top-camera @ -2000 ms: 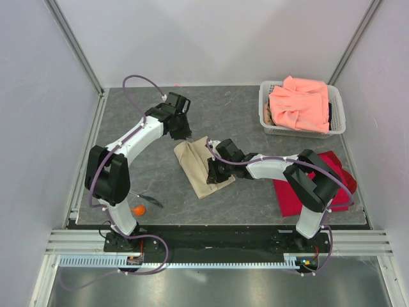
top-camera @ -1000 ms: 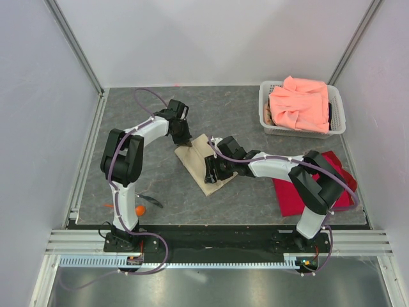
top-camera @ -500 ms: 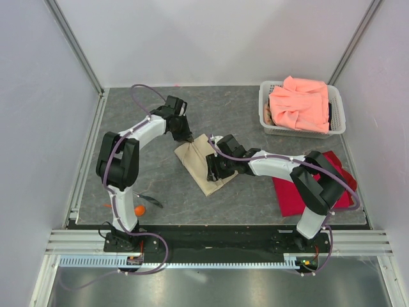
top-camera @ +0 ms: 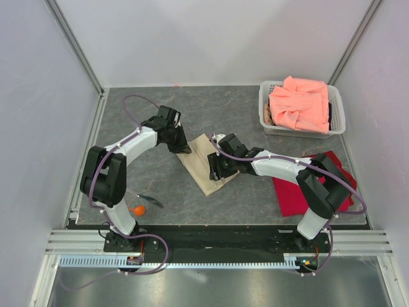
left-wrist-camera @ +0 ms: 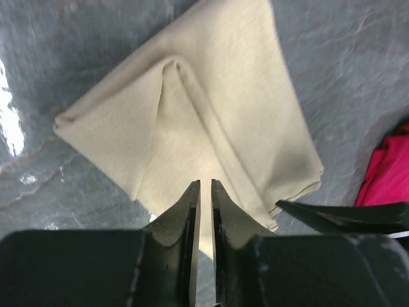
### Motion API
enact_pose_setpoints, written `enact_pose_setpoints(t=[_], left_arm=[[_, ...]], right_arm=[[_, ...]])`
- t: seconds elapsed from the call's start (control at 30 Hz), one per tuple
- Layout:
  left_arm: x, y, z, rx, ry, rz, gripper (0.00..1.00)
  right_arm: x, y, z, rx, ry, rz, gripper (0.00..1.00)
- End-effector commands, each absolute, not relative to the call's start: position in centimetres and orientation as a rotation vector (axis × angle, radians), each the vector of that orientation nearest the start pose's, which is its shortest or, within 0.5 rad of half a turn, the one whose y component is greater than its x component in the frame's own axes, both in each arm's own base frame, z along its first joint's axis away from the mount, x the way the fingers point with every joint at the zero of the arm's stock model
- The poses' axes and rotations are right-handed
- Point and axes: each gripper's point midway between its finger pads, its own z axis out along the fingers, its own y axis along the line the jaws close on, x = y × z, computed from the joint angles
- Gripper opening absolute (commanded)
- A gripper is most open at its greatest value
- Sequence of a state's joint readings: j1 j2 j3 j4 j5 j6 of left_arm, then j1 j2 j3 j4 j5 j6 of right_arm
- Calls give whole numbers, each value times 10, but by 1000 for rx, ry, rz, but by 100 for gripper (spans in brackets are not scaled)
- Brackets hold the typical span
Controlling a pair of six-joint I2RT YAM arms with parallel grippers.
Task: Fold the napkin into a case and place the utensils inside
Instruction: Fold the 2/3-rectangle-folded napkin at the center of the board, then smooth out the 2/3-rectangle-folded napkin at the center of the board.
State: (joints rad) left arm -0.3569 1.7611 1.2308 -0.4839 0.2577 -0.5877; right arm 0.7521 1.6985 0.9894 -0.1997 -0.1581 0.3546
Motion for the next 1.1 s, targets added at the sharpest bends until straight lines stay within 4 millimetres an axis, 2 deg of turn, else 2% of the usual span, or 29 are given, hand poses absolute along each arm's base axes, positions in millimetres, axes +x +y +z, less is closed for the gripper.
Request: enact_pose_setpoints(t=[0.0, 0.1, 0.33, 0.43, 0.53, 0.63, 0.9, 1.07], left_arm=[[350, -208, 90, -180, 2643, -706, 15], [355, -203, 89, -210, 2634, -698, 11], [390, -186, 95, -353, 2580, -850, 7], [398, -183, 87, -389, 2590, -873, 6], [400, -184, 78, -402, 2602, -880, 5], [397, -184, 69, -415, 2611, -886, 4], [388, -182, 36, -458, 2662, -873, 3], [385, -181, 27, -466, 2676, -874, 3]], right_arm=[[266, 303, 69, -568, 2464, 662, 60], [264, 314, 77, -572, 2452, 725, 61], [276, 343, 96, -567, 2416, 837, 59], [278, 366, 106, -571, 2393, 966, 50], [280, 386, 108, -580, 2382, 1072, 35], [281, 400, 106, -580, 2377, 1154, 29], [296, 429, 96, -600, 2364, 1248, 25], [313, 447, 90, -615, 2332, 1295, 24]])
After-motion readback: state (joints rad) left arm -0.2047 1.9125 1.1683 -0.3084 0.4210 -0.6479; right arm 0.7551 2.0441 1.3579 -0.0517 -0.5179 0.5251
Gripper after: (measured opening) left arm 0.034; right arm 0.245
